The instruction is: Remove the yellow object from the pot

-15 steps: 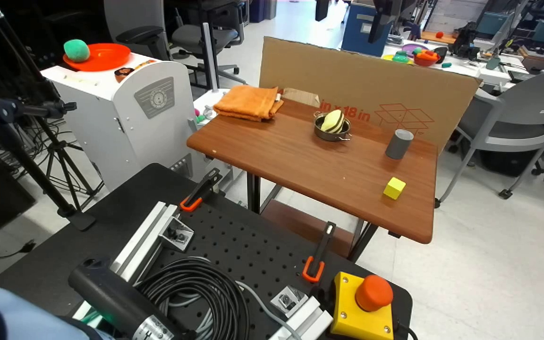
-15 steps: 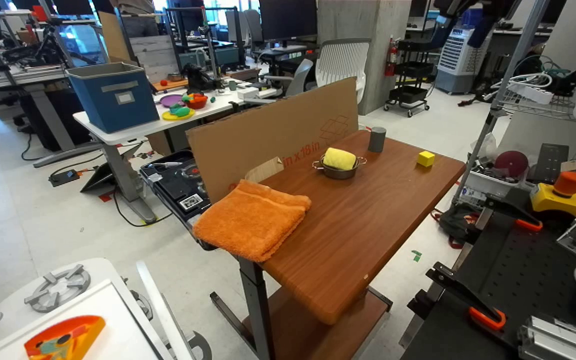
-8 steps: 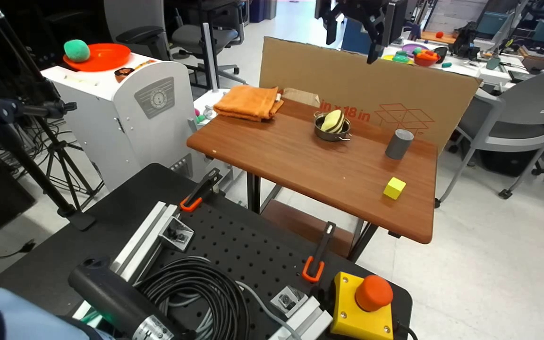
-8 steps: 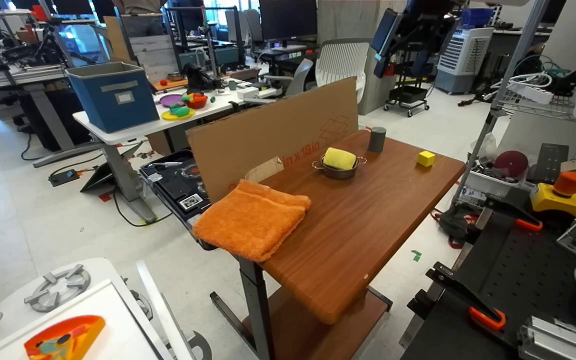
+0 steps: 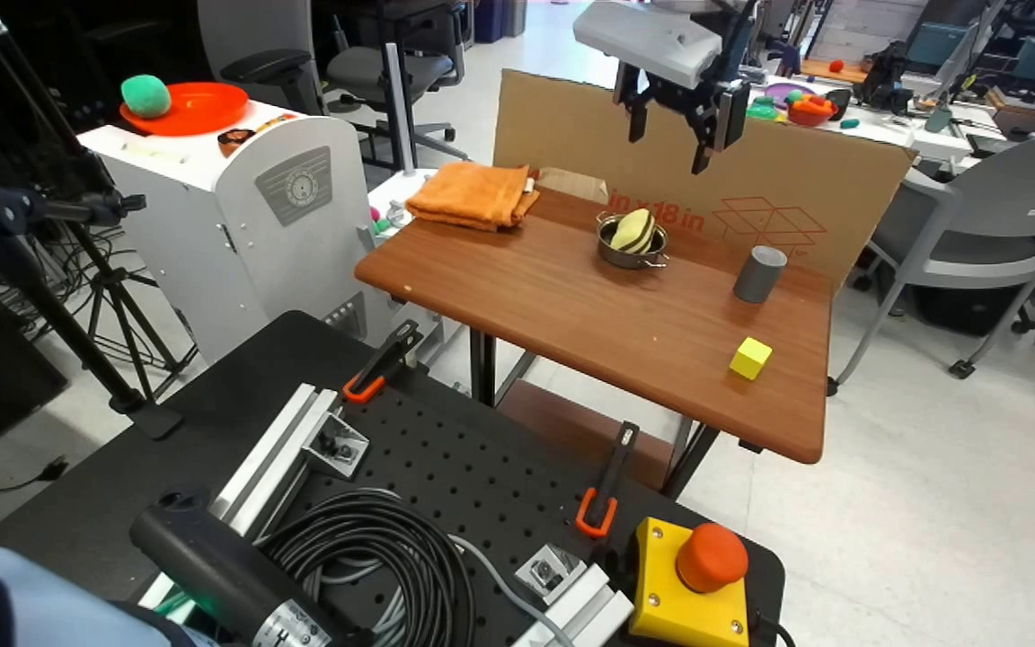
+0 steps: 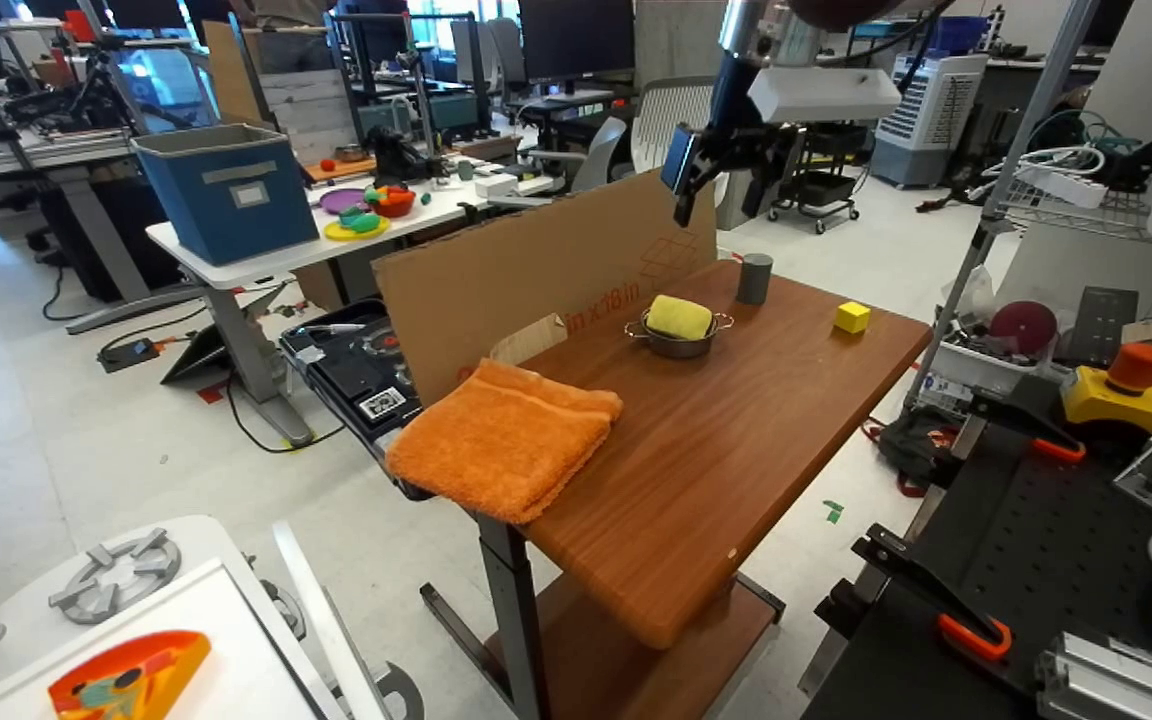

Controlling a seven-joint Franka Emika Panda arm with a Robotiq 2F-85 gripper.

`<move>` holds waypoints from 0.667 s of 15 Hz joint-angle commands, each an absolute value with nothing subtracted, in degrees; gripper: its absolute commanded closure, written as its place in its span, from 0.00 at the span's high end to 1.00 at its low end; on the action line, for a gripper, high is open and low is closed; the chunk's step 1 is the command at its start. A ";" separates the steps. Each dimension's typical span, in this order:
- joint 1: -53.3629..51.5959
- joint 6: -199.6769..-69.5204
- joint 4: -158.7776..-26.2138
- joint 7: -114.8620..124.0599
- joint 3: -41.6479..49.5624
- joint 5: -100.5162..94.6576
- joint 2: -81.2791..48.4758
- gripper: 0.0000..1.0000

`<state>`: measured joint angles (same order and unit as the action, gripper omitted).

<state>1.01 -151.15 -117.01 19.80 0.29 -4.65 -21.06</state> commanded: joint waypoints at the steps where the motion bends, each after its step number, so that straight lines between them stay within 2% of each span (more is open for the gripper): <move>1: -0.55 -149.26 -109.71 17.36 0.76 -1.75 -28.10 1.00; 6: -0.27 -145.50 -104.40 13.96 0.18 1.47 -33.55 1.00; 10: 0.58 -136.84 -100.69 10.11 -0.28 2.13 -36.97 1.00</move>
